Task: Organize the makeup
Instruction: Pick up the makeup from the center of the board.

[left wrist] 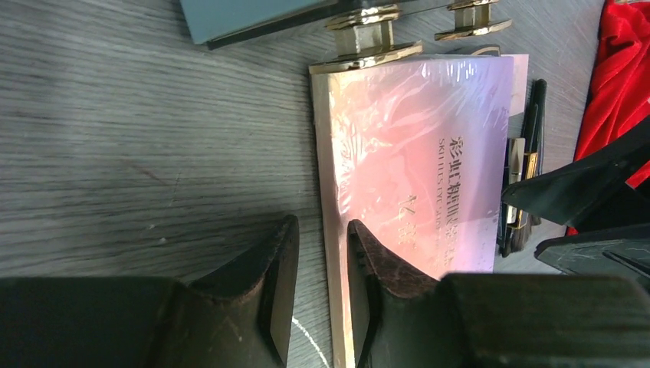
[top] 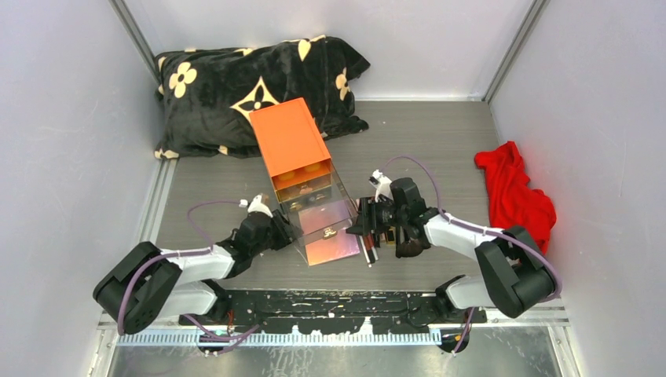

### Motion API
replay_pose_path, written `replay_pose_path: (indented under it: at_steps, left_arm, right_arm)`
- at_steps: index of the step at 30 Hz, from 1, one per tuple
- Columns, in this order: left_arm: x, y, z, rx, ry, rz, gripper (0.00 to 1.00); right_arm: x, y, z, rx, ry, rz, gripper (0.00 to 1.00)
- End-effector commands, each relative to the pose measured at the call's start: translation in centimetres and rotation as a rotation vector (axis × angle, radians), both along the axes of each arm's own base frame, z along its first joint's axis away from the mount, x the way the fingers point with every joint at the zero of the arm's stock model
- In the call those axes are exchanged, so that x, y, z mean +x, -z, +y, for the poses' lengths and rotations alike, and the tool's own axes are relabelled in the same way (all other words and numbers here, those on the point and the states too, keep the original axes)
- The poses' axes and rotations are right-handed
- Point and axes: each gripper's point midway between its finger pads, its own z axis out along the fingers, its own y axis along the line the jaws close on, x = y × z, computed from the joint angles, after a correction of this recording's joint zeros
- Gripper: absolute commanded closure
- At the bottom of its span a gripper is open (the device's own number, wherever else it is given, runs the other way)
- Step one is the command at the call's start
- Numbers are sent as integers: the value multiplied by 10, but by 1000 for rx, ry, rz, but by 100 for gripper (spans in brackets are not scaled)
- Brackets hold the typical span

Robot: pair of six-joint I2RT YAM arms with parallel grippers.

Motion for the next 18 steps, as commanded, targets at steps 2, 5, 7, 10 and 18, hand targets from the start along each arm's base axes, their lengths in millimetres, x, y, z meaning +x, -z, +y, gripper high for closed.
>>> replay_pose_path:
  at_steps: [2,5,7,10,18]
  left_arm:
    - [17,-22,-15,-49,-4,-76,69]
    - [16,-13,-18,-32,4,-51,69]
    - [16,-12,-19,-33,9,-51,69]
    - [15,-11,-17,-28,6,-50,69]
    - [13,-13,-15,-13,13,-57,59]
  right_arm:
    - [5,-4,7,31,-12,-35,33]
    - [7,-2,10,34,-16,-29,33]
    - [6,0,12,36,-23,-23,33]
    - [6,3,17,33,-33,-17,33]
    - [3,8,33,30,-66,-8,33]
